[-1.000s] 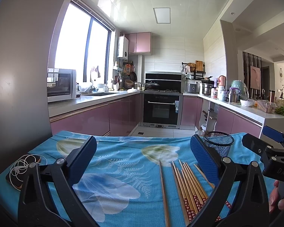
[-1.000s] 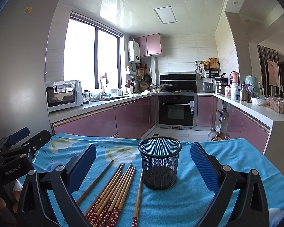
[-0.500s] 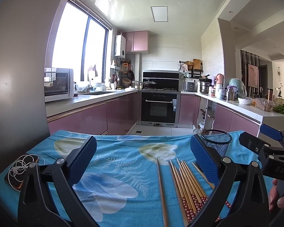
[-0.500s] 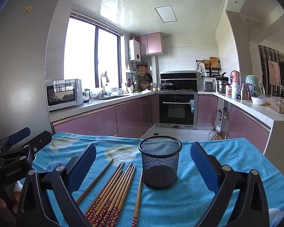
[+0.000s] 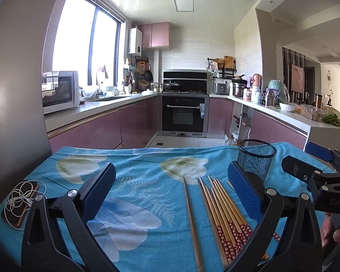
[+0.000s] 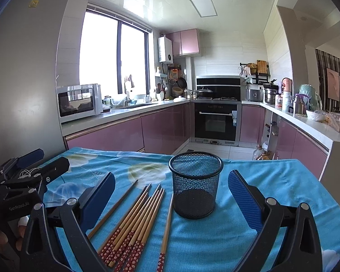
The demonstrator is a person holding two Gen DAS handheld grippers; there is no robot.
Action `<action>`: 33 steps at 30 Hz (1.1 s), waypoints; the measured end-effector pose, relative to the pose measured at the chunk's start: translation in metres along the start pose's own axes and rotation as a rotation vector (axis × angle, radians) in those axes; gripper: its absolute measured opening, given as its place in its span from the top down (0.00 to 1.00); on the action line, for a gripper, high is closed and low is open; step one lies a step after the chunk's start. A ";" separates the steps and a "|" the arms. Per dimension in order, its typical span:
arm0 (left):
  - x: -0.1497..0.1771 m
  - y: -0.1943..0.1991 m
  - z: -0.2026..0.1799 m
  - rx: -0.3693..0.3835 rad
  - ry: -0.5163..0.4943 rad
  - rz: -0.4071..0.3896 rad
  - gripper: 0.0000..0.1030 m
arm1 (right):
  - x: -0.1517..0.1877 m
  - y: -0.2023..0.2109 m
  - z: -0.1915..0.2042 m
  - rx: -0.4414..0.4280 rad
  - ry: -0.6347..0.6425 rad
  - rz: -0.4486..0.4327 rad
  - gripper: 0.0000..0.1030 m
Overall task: Organize utensils
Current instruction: 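Lower the left tool onto a chopstick while the right tool lowers onto another, then close the left tool on a chopstick while the right tool grasps one, lifting both upright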
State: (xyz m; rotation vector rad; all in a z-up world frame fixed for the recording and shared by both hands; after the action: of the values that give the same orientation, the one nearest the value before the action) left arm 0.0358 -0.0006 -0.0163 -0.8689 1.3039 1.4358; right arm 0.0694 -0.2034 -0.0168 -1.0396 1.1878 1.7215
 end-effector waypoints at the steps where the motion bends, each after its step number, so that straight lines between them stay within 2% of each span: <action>1: 0.002 -0.005 0.000 0.010 -0.010 0.023 0.06 | 0.002 -0.005 -0.001 -0.005 -0.002 0.033 0.06; 7: 0.018 -0.042 -0.002 0.070 -0.056 0.193 0.06 | 0.029 -0.042 -0.012 0.000 -0.011 0.282 0.06; 10: 0.028 -0.062 -0.006 0.100 -0.088 0.278 0.15 | 0.042 -0.055 -0.014 -0.007 -0.014 0.377 0.22; 12: 0.035 -0.075 -0.009 0.135 -0.101 0.335 0.20 | 0.047 -0.063 -0.015 -0.010 -0.020 0.426 0.36; 14: 0.043 -0.087 -0.013 0.164 -0.105 0.381 0.27 | 0.050 -0.070 -0.016 -0.017 -0.031 0.469 0.45; 16: 0.051 -0.099 -0.016 0.184 -0.114 0.418 0.31 | 0.052 -0.076 -0.015 -0.021 -0.036 0.501 0.49; 21: 0.061 -0.120 -0.022 0.242 -0.104 0.496 0.45 | 0.056 -0.088 -0.012 -0.025 -0.028 0.562 0.67; 25: 0.067 -0.139 -0.025 0.283 -0.087 0.549 0.53 | 0.055 -0.093 -0.012 -0.017 -0.032 0.569 0.70; 26: 0.067 -0.142 -0.025 0.292 -0.080 0.560 0.56 | 0.055 -0.095 -0.012 -0.016 -0.039 0.571 0.76; 28: 0.067 -0.147 -0.028 0.298 -0.084 0.562 0.58 | 0.053 -0.099 -0.014 -0.017 -0.046 0.577 0.82; 30: 0.066 -0.151 -0.032 0.306 -0.083 0.564 0.65 | 0.053 -0.100 -0.015 -0.046 -0.075 0.590 0.92; 31: 0.066 -0.153 -0.033 0.308 -0.082 0.566 0.67 | 0.053 -0.100 -0.017 -0.054 -0.088 0.594 0.92; 33: 0.065 -0.155 -0.034 0.313 -0.074 0.567 0.79 | 0.052 -0.100 -0.018 -0.057 -0.097 0.591 0.93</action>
State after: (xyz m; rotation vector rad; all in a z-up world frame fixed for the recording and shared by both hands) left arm 0.1635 -0.0293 -0.1276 -0.2378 1.7446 1.6028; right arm 0.1453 -0.1874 -0.1004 -0.6571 1.4852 2.2352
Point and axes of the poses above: each gripper's, at about its wrist camera, not at the fingertips, and y roughly against the way its jaws point, z to its left, x to its underside, the point moved 2 cm from there along -y, roughly the way its jaws point, and after that the axes turned 10 degrees about -y, right-handed, at the moved point
